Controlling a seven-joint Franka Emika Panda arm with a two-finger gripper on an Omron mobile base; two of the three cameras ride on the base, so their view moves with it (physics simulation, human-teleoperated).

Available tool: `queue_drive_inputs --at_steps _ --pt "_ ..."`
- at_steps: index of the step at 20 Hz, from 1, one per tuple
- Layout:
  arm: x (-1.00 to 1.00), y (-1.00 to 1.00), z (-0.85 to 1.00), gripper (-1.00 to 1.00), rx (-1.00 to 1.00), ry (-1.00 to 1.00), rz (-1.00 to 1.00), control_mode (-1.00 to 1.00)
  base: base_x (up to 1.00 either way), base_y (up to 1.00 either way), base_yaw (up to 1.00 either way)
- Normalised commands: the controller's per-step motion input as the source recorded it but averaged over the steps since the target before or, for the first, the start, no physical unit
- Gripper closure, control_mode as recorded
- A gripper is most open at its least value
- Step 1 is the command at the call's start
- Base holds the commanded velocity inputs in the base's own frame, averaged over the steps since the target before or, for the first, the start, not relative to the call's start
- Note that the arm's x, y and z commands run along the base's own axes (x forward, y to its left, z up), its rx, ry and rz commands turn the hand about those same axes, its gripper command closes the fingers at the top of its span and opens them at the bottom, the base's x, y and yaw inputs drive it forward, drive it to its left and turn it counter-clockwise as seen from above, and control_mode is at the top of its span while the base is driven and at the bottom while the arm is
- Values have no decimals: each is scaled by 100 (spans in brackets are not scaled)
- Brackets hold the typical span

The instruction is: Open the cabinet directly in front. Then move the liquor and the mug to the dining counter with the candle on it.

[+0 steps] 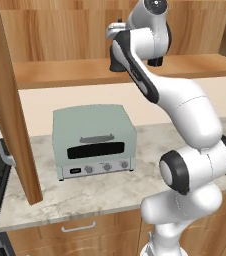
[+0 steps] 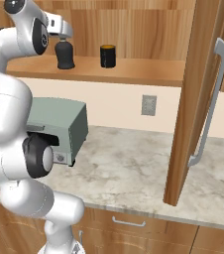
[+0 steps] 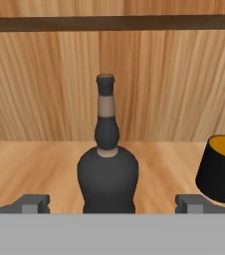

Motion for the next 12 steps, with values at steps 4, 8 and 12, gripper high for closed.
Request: queue_drive_inputs --at_steps 4,8,12 --pt "1 1 -1 -100 0 0 0 -100 0 0 0" --pt "0 0 -35 -100 0 0 1 -100 0 0 0" --pt "0 0 -6 -100 0 0 2 -100 0 0 0"
